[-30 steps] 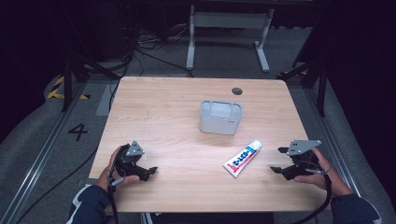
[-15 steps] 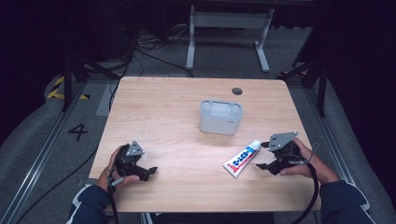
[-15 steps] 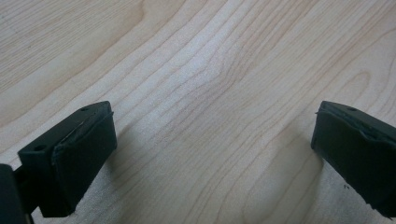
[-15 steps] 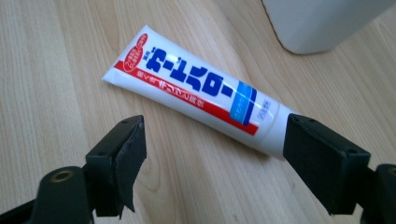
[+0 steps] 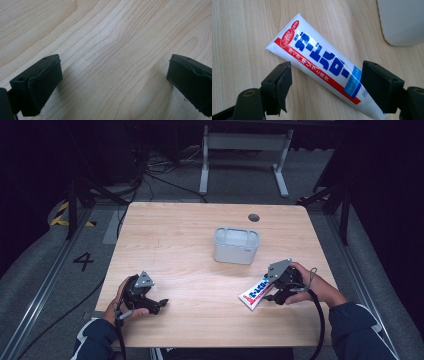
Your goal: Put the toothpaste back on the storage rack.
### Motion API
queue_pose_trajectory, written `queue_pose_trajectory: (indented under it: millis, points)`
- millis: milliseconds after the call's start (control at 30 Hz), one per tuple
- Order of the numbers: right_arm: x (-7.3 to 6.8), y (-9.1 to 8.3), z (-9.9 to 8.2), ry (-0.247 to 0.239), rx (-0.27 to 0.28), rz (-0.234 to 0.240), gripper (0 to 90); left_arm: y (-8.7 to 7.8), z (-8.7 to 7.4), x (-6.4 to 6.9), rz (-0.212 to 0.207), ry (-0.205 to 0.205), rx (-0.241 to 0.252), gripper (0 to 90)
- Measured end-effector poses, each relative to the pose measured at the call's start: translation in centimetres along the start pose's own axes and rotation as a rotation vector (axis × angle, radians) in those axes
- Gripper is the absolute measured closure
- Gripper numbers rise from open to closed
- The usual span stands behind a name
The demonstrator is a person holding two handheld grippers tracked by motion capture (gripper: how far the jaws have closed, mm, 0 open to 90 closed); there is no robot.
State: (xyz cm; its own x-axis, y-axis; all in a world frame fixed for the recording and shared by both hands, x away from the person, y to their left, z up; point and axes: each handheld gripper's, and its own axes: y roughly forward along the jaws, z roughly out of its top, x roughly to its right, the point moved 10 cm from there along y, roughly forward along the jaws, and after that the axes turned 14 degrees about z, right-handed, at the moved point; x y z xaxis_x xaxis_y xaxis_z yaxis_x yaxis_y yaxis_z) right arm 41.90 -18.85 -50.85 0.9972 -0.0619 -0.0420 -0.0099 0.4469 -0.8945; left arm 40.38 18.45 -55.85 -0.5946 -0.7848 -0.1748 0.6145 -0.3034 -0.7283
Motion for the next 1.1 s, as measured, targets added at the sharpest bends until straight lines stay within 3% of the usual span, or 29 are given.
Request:
queue_pose_trajectory:
  millis: [167, 533, 767, 900, 1000, 1100]
  points:
    - [0.0, 1.1, 0.1, -0.042, -0.076, 0.020, 27.0, -0.1, -0.1, 0.0, 0.002, -0.009, -0.001, 0.5]
    - [0.0, 2.3, 1.1, -0.105, -0.186, 0.040, 26.3, -0.1, -0.1, 0.1, 0.002, -0.013, -0.002, 0.5]
    - [-0.4, 3.5, 1.8, -0.133, -0.245, 0.104, 21.8, -0.1, -0.1, 0.0, 0.002, -0.008, 0.002, 0.5]
    - [-0.6, 4.0, 1.7, -0.115, -0.280, 0.140, 23.3, -0.1, -0.1, 0.0, 0.002, -0.007, 0.001, 0.5]
    - [0.0, 4.3, 1.3, -0.122, -0.318, 0.123, 29.3, -0.1, -0.1, 0.0, 0.002, -0.007, 0.003, 0.5]
    - [0.1, 4.5, 1.4, -0.120, -0.302, 0.134, 29.9, -0.1, -0.1, 0.0, 0.002, -0.007, 0.003, 0.5]
